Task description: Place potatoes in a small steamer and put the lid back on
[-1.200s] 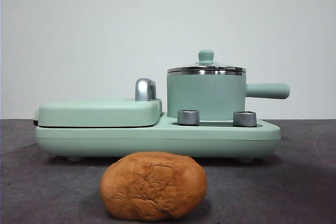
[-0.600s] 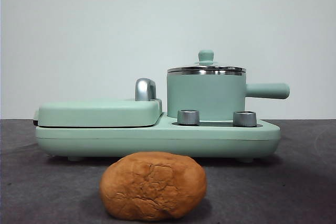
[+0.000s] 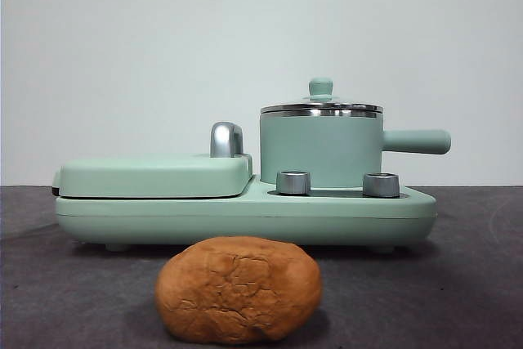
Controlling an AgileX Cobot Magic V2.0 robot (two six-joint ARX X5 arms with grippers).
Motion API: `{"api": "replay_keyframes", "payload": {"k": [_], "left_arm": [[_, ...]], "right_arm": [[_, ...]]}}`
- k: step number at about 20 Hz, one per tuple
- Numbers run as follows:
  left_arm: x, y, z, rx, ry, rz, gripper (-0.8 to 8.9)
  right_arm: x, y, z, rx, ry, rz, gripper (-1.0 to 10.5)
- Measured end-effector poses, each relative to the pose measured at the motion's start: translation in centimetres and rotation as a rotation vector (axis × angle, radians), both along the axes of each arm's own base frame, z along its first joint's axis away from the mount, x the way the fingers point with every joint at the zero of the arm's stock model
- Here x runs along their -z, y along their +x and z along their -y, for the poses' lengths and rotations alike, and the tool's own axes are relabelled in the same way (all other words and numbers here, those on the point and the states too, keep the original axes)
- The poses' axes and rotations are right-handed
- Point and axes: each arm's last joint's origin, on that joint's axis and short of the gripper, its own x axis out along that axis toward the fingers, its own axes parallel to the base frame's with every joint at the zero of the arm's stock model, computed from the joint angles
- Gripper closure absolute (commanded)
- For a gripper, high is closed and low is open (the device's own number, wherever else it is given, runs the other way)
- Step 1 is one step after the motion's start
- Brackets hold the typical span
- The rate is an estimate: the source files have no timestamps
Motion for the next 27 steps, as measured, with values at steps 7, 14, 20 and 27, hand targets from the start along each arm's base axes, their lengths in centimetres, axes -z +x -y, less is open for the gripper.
{"api": "replay_keyframes", "payload": {"k": [7,14,20,27], "left_arm": [[-4.2,1.8,0.8,0.264,0.17,-0.084,8.07],[-6.1,5.4,1.7,0.481,0.331,-0.164,8.07],[-6.7,8.3,3.0,0.591,0.546,-0.259,8.08],[-8.3,9.3,5.4,0.664,0.863,-0.189,8.08]], "right_arm": [[-3.1,1.0,-0.7,-0.23,-0.139,-0.1,9.3],[-4.6,2.8,-1.0,-0.363,-0.286,-0.248,9.3],[-5.4,4.1,-1.2,-0.392,-0.462,-0.35,9.3],[-6.3,4.4,-2.2,-0.382,-0.724,-0.35,9.3]]}}
